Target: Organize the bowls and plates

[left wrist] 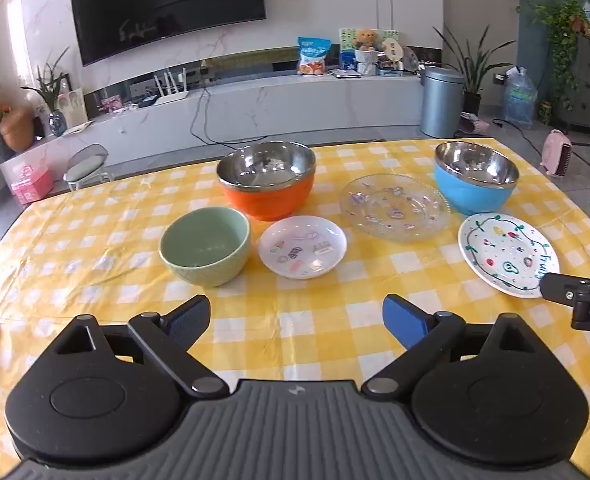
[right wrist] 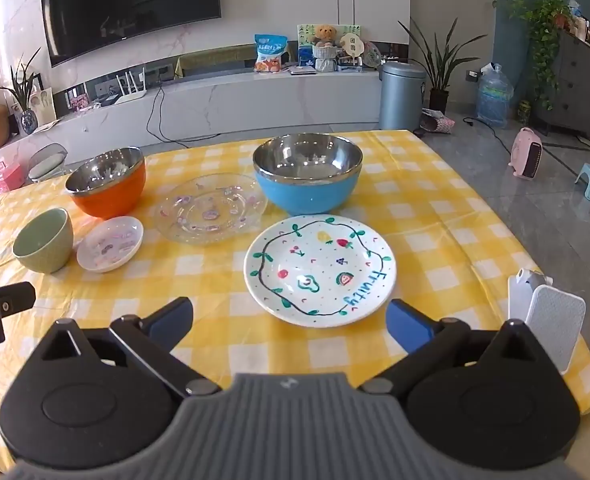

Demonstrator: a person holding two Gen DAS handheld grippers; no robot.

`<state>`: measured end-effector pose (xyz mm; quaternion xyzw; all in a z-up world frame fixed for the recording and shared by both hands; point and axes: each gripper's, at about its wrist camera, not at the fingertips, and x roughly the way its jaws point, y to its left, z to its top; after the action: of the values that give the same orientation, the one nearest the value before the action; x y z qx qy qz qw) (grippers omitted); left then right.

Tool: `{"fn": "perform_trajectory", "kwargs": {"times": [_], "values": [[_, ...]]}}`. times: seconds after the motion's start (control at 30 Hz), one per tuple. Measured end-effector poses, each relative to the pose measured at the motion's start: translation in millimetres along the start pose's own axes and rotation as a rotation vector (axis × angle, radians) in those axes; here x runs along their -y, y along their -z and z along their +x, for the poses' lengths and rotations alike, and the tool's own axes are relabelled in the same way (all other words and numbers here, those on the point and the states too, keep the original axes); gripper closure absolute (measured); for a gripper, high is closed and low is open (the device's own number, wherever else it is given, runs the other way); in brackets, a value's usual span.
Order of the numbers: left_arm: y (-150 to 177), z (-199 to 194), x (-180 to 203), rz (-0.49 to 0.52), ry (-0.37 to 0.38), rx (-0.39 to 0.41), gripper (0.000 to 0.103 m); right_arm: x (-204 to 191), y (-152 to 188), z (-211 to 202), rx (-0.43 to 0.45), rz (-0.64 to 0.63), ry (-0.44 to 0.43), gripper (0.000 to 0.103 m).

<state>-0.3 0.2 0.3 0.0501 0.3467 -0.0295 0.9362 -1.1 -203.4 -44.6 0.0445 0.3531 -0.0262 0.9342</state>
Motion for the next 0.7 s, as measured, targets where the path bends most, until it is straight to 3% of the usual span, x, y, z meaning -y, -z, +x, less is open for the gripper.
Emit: {"fn": "perform_trajectory", "kwargs": {"times": [0.57, 0.7], "values": [[0.4, -2.1, -2.0, -0.002, 0.007, 0.001, 0.000, -0.8, -0.3, 5.5, -0.022, 0.001, 0.001, 0.002], [-4.6, -6.4, -0.2, -0.023, 0.041, 0.006, 0.000, 0.5, -0.7, 5.5, -0.025, 0.003, 0.003, 0.002]]}}
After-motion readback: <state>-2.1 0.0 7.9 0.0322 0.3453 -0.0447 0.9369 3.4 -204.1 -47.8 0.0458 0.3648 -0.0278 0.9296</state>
